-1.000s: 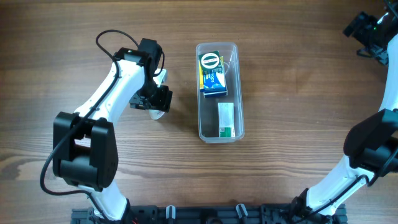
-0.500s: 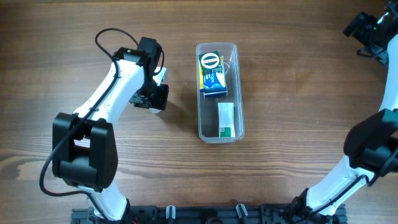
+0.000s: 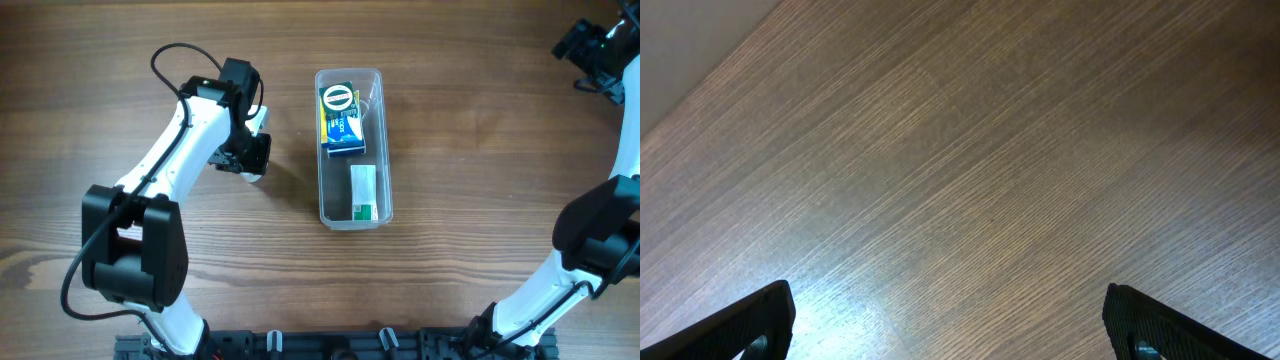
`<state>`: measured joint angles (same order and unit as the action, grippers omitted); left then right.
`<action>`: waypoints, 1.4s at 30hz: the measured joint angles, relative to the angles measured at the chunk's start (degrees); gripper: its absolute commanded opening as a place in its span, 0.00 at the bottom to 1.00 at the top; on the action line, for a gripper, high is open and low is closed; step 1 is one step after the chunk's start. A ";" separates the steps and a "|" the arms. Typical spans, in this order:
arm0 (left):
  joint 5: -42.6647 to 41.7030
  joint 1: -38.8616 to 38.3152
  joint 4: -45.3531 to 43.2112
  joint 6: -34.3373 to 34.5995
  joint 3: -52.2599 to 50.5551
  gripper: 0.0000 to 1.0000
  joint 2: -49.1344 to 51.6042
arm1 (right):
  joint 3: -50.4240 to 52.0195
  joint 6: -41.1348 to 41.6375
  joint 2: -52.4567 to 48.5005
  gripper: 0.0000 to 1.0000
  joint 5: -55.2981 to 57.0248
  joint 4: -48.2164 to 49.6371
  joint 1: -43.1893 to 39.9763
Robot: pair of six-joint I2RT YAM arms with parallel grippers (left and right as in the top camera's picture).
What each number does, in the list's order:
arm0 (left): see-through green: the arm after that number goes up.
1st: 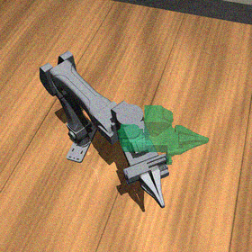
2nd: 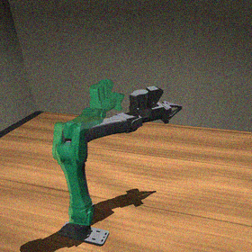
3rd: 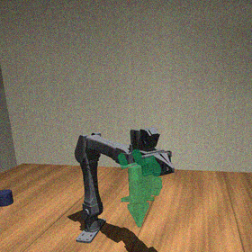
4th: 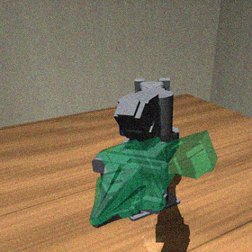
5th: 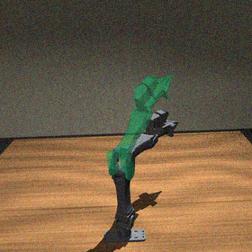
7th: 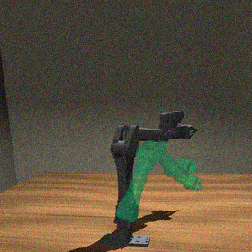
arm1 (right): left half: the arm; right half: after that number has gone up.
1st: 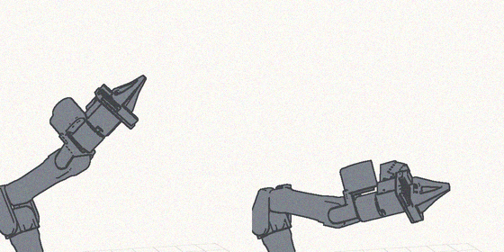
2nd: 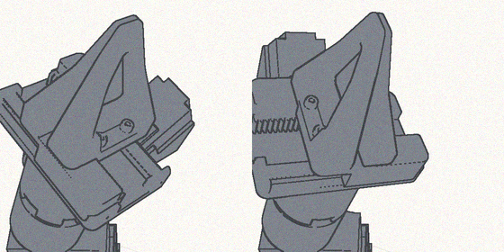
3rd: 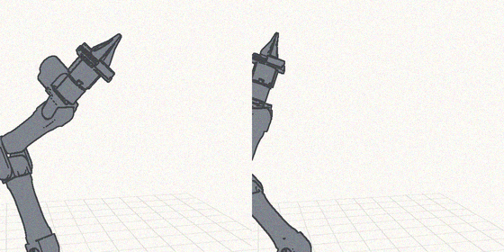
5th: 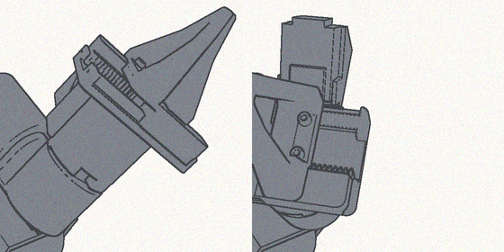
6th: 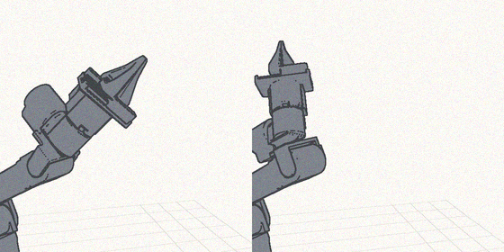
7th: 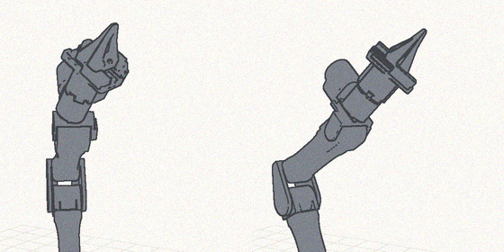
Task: Pack container
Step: 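Lower the left gripper onto the white Calamine bottle and grasp it, then carry the bottle with the left gripper and lower it into the container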
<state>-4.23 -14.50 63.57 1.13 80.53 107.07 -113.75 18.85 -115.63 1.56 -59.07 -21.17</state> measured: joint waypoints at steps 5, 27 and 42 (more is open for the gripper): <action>-0.04 0.00 -0.02 0.00 0.00 0.35 -0.85 | 0.00 0.00 0.02 1.00 0.00 0.00 0.00; -1.07 0.00 1.51 0.28 0.24 0.25 -2.47 | 0.00 -0.02 0.00 1.00 0.00 0.00 0.00; -10.32 -1.18 6.36 8.00 6.01 0.32 -23.10 | 0.00 0.00 0.00 1.00 0.00 0.00 0.00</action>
<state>-14.55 -15.68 69.93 9.13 86.54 83.96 -113.75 18.85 -115.63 1.56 -59.07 -21.17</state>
